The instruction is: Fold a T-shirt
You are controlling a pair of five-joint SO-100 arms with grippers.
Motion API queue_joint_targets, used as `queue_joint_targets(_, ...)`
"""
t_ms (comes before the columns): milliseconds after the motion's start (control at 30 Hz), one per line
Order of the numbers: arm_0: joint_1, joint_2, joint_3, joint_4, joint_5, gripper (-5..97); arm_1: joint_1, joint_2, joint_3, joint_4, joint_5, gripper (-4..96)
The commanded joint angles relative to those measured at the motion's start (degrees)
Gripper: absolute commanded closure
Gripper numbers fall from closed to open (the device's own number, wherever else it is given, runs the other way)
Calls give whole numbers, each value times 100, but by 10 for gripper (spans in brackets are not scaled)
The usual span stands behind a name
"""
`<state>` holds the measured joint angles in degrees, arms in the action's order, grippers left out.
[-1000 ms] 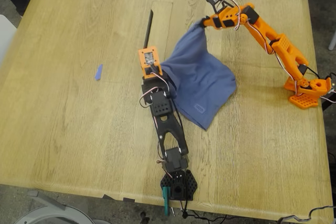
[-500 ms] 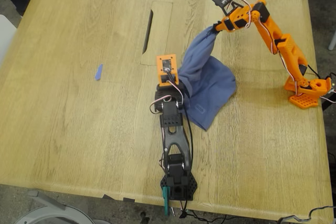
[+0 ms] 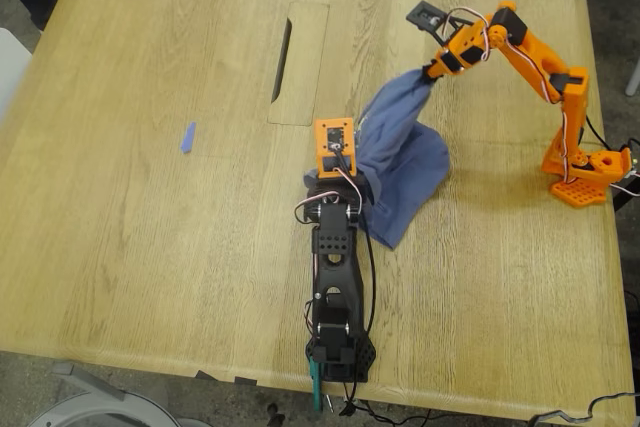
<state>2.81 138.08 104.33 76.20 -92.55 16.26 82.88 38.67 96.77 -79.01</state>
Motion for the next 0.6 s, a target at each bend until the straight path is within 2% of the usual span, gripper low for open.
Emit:
queue_joint_targets(0,255,466,18,9,-62,919,-88,703,527,-18,53,913)
queue_joint_targets(233,712,659,721,-316,-114,918,-176,2048,3023,-905,70,913)
queue_joint_targets(567,1380,1081,2338,-1169,-26,918,-457,3507,6267,-3261,70,913)
